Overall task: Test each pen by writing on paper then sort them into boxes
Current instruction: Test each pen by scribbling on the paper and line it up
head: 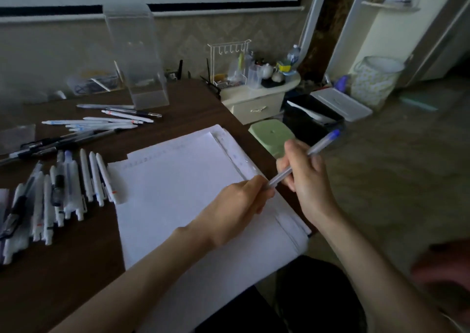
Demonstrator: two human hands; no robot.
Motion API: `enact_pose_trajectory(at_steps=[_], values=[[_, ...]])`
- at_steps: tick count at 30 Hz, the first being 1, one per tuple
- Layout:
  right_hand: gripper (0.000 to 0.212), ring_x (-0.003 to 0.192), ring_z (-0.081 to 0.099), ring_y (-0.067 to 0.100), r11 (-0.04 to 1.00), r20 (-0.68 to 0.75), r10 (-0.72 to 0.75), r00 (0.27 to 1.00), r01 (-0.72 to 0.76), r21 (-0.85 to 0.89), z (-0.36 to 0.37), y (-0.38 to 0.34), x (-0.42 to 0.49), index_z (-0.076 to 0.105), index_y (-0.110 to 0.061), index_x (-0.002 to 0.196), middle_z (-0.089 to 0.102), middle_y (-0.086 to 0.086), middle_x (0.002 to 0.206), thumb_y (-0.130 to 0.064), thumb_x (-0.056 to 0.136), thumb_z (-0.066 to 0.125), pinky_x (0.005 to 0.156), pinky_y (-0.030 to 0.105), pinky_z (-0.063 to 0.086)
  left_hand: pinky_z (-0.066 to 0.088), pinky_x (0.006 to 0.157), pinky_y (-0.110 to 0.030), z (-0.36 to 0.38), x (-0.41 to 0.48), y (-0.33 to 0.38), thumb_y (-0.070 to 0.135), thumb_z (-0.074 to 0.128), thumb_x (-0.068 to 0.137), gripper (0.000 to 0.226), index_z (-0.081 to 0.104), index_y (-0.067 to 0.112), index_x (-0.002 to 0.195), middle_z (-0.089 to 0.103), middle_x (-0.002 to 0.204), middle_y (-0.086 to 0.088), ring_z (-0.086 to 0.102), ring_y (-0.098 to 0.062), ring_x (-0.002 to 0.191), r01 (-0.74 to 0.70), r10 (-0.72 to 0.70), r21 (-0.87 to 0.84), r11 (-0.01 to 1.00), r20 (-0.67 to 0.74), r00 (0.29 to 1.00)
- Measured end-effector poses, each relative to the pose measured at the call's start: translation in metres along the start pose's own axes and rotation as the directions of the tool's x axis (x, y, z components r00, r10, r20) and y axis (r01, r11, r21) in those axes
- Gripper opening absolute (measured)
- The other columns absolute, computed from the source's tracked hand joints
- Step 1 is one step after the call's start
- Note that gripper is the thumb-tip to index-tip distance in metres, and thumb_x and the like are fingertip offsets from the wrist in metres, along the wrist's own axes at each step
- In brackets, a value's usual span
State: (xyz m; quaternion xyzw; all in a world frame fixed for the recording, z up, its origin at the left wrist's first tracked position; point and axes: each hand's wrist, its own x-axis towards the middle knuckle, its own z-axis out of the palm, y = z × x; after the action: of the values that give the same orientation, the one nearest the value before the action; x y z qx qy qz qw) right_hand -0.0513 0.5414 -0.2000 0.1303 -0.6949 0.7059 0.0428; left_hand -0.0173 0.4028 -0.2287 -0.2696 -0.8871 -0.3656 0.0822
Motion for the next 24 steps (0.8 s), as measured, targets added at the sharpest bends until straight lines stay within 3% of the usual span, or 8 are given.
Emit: enact_pose_trajectory(at_steps=[3,6,10,13,15,18,21,24], values=[[0.042,0.035,0.033,0.008,0.976,0.002,0.099,0.995,-0.097,-0.196,-0.041,-0.005,-0.021,0.044,-0.009,0.06,0.037,0.0,0.042,-0.027,0.098,0.044,0.039,0.017,0.027,0.039,0.07,-0.028,0.024,0.005,0.006,0.039,0.036,0.098,0.027,0.049,0.016,0.092,0.057,0.087,-0.003,0.051,-0.017,0.077,-0.109,0.096,0.101,0.989,0.12,0.988],[0.043,0.037,0.041,0.007,0.922,-0.067,0.296,0.953,-0.304,-0.239,-0.098,-0.008,-0.037,0.051,-0.013,0.061,0.045,-0.003,0.04,-0.045,0.089,0.048,0.04,0.014,0.033,0.034,0.095,-0.033,0.036,0.01,0.01,0.054,0.03,0.092,0.056,0.049,0.015,0.129,0.051,0.128,-0.004,0.045,-0.018,0.113,-0.146,0.115,0.244,0.959,0.14,0.984],[0.041,0.044,0.05,0.01,0.618,0.026,0.583,0.812,-0.422,-0.663,-0.158,0.051,-0.061,0.059,-0.003,0.071,0.057,0.007,0.054,-0.041,0.088,0.058,0.045,0.016,0.037,0.018,0.111,-0.036,0.046,0.006,0.004,0.065,0.015,0.085,0.073,0.037,0.025,0.142,0.031,0.149,-0.002,0.027,-0.019,0.135,-0.105,0.021,0.366,0.925,0.227,0.974],[0.041,0.053,0.052,0.015,0.387,-0.102,0.749,0.655,-0.558,-0.734,-0.173,0.104,-0.083,0.056,-0.008,0.07,0.057,0.008,0.061,-0.046,0.085,0.064,0.051,0.02,0.04,0.017,0.111,-0.033,0.047,0.004,0.002,0.065,0.013,0.085,0.074,0.039,0.024,0.141,0.032,0.149,-0.001,0.027,-0.018,0.135,-0.099,0.017,0.366,0.925,0.22,0.975],[0.05,0.077,0.061,0.018,0.328,-0.167,0.794,0.584,-0.644,-0.692,-0.177,0.117,-0.089,0.061,-0.012,0.091,0.065,0.007,0.087,-0.06,0.076,0.065,0.071,0.025,0.047,0.016,0.11,-0.03,0.046,0.004,0.002,0.065,0.015,0.085,0.073,0.041,0.024,0.14,0.034,0.148,-0.001,0.028,-0.017,0.135,-0.09,0.018,0.346,0.934,0.208,0.978],[0.075,0.117,0.055,0.02,0.404,-0.238,0.64,0.73,-0.584,-0.704,-0.173,0.099,-0.075,0.052,-0.014,0.13,0.057,0.0,0.128,-0.067,0.076,0.058,0.097,0.034,0.044,0.019,0.109,-0.032,0.038,0.005,0.003,0.063,0.018,0.086,0.071,0.046,0.021,0.136,0.038,0.145,-0.001,0.033,-0.017,0.132,-0.045,-0.001,0.284,0.958,0.16,0.987],[0.021,0.09,0.061,0.004,0.672,-0.12,0.321,0.94,-0.315,-0.67,-0.145,0.057,-0.048,0.064,-0.021,0.098,0.065,-0.01,0.093,-0.039,0.092,0.054,0.073,0.023,0.043,0.021,0.106,-0.03,0.02,0.005,-0.004,0.064,0.019,0.085,0.069,0.049,0.023,0.133,0.041,0.143,0.001,0.035,-0.016,0.131,0.02,-0.052,0.261,0.965,0.116,0.992],[0.013,0.07,0.056,-0.001,0.821,0.011,0.11,0.994,-0.085,-0.564,-0.099,0.024,-0.017,0.064,-0.022,0.086,0.065,-0.006,0.08,-0.028,0.093,0.054,0.066,0.021,0.041,0.025,0.105,-0.032,-0.006,-0.001,-0.019,0.064,0.019,0.085,0.068,0.052,0.024,0.129,0.044,0.141,0.0,0.039,-0.018,0.128,0.096,-0.12,0.287,0.953,0.067,0.991]])
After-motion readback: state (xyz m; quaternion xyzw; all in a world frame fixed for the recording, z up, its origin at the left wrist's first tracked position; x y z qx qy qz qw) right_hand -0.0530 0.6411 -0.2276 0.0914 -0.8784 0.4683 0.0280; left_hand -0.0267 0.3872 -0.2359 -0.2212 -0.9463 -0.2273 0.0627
